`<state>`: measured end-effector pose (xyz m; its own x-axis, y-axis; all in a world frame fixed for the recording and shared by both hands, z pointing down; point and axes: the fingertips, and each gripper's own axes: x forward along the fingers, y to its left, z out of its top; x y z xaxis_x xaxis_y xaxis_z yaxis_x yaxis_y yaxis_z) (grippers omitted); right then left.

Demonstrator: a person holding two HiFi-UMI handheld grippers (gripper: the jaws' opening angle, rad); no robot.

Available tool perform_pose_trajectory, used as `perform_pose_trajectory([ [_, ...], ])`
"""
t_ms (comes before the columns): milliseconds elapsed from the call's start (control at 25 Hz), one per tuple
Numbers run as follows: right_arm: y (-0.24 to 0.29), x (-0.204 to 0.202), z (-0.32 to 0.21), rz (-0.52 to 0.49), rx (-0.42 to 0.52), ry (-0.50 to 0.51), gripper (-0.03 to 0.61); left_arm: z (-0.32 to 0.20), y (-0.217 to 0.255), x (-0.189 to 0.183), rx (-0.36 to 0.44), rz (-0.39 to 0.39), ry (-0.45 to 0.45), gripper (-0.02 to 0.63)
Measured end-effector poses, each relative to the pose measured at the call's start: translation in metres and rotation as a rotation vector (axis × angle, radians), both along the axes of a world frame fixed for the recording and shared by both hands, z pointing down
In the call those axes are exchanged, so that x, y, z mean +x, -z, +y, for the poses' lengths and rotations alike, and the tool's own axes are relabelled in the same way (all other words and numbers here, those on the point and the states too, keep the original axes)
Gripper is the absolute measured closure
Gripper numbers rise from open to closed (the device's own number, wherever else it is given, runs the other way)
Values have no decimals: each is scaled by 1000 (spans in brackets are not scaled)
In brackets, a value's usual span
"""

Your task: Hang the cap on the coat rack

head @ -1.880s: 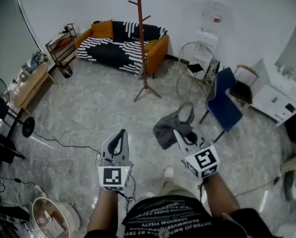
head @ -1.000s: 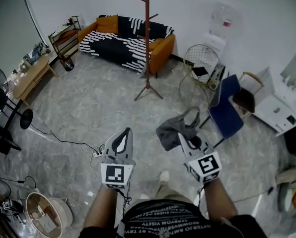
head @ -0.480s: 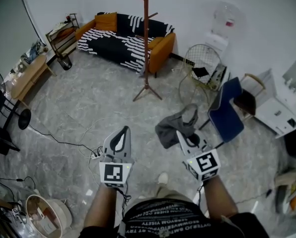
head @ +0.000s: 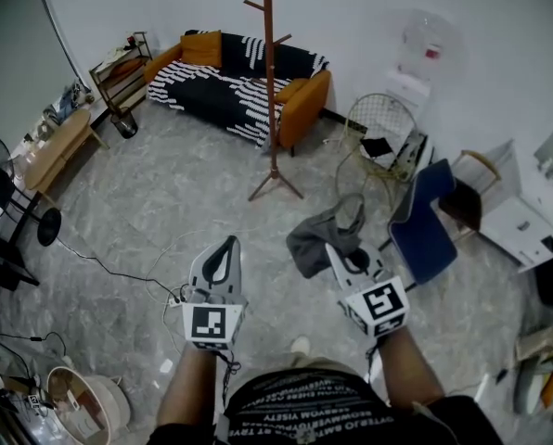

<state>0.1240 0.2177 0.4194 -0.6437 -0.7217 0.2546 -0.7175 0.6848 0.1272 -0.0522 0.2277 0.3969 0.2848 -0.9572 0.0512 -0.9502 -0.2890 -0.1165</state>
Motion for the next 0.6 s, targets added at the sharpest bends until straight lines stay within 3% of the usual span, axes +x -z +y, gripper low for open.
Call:
perform_pose_trajectory([
  [600, -9, 38, -42, 41, -14, 49, 565, -30, 3, 31, -14, -24, 67, 614],
])
